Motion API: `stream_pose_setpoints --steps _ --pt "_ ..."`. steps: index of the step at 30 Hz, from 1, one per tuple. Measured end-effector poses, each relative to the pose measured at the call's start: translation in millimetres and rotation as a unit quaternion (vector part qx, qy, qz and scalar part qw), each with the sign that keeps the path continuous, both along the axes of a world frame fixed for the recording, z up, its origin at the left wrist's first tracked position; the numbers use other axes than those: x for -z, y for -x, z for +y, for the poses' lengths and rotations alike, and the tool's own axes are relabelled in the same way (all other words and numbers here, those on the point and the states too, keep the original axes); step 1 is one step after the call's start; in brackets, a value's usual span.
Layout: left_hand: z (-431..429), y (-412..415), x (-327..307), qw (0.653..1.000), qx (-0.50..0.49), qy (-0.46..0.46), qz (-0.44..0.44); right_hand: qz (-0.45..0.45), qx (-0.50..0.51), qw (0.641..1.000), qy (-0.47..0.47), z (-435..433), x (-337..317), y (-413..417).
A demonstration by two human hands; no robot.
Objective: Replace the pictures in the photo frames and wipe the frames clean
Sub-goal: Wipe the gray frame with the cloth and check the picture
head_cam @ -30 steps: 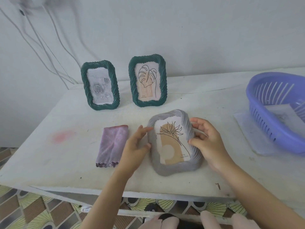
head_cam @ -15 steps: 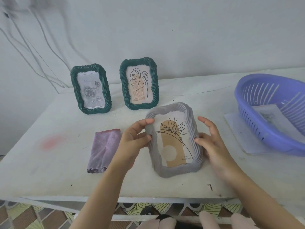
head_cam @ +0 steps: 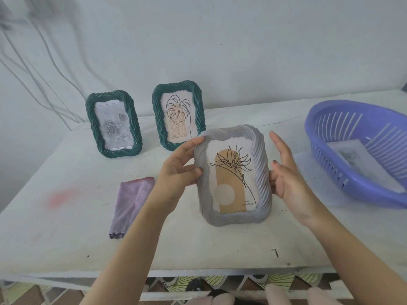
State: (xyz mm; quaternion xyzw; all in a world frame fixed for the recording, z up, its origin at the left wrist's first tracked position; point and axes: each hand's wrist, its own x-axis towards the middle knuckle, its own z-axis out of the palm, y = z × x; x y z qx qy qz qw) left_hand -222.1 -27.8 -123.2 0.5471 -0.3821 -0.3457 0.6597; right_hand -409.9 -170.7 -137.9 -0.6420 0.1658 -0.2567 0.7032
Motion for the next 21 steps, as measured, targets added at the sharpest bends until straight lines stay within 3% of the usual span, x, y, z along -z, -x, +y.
stream_pose_setpoints --steps 11,16,21 --pt "-33.8 -7.1 -23.0 0.998 0.045 0.026 -0.031 -0.061 -0.004 0.998 0.011 -26.4 -28.9 -9.8" --pt "-54.4 -13.9 -24.2 0.998 0.041 0.030 -0.034 -0.058 0.047 0.997 0.029 -38.2 -24.9 -18.0" --pt "-71.7 -23.7 -24.1 0.998 0.044 0.028 -0.035 -0.052 0.024 0.998 0.030 -53.5 -20.9 -25.5"
